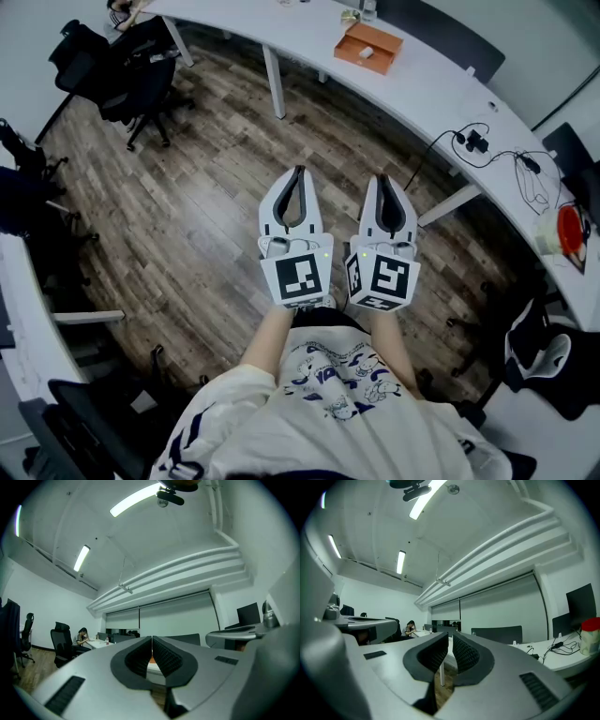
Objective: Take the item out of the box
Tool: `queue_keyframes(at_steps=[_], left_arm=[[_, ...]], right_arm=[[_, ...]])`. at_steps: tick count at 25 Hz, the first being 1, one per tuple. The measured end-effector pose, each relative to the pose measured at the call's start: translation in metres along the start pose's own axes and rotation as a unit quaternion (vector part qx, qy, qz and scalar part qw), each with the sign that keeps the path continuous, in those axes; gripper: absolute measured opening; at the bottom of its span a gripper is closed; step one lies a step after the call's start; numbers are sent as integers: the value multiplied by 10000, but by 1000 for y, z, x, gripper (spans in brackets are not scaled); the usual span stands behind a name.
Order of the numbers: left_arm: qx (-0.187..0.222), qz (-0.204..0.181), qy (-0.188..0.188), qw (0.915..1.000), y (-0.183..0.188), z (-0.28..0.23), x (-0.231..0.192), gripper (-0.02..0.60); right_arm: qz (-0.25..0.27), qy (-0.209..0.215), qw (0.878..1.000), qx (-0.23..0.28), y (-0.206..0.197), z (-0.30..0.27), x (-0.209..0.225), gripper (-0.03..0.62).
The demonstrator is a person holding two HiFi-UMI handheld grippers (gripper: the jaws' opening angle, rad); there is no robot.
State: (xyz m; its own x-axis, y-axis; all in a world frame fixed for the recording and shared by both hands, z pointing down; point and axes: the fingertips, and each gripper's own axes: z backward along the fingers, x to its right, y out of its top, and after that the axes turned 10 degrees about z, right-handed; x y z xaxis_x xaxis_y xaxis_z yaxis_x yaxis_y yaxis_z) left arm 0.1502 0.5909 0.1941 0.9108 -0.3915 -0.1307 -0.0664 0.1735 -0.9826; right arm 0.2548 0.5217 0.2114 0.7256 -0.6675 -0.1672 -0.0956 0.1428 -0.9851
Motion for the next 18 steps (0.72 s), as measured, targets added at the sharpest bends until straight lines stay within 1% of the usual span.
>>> queue_keyframes(at_steps=[3, 10, 14, 18], left_arm=[[-2, -2, -33, 10000, 0, -3, 7, 18], [99, -31, 23, 9999, -6, -11, 24, 18], [-45, -112, 35, 9999, -14, -11, 30, 18], [23, -24, 73, 10000, -14, -18, 34, 18]], right_arm=[[-68, 29, 10000, -7, -3, -1, 6, 54], [-103, 108, 9999, 35, -9, -4, 24, 54], [-126, 157, 9998, -20, -16, -6, 30, 54], [-151, 225, 9996, -74, -21, -11, 33, 54]])
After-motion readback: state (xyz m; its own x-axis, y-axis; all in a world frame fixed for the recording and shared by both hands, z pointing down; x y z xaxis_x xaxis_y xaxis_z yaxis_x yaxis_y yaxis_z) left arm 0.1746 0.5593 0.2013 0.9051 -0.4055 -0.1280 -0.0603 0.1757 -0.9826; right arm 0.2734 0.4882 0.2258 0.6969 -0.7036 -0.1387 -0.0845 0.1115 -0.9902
